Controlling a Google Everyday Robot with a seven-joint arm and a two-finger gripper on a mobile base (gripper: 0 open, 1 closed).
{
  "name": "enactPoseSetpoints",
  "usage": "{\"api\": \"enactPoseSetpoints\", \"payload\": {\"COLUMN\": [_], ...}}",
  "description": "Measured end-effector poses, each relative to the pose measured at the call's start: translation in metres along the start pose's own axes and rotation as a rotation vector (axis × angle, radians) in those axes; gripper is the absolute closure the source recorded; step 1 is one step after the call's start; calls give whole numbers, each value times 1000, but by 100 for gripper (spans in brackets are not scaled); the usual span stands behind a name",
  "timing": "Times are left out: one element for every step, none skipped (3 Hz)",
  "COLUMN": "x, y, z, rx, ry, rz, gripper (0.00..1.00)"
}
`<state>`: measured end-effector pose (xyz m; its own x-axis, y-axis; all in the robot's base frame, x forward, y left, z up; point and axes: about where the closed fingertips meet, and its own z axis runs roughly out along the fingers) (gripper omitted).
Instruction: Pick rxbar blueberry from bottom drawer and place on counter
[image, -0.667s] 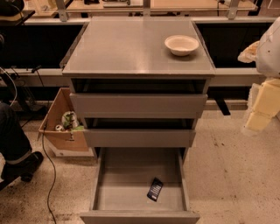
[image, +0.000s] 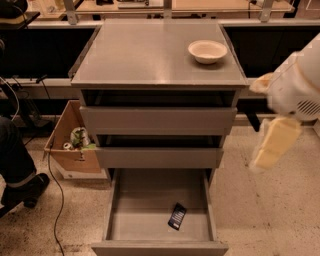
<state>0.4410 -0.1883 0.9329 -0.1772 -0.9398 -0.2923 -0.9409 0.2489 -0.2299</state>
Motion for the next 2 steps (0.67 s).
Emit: {"api": "enactPoseSetpoints", "payload": {"x": [-12,-22], "y": [16,23], "z": [65,137], "rx": [-31,-69], "ry": [-80,-145], "rz": [-14,-26], "gripper": [0,0]}}
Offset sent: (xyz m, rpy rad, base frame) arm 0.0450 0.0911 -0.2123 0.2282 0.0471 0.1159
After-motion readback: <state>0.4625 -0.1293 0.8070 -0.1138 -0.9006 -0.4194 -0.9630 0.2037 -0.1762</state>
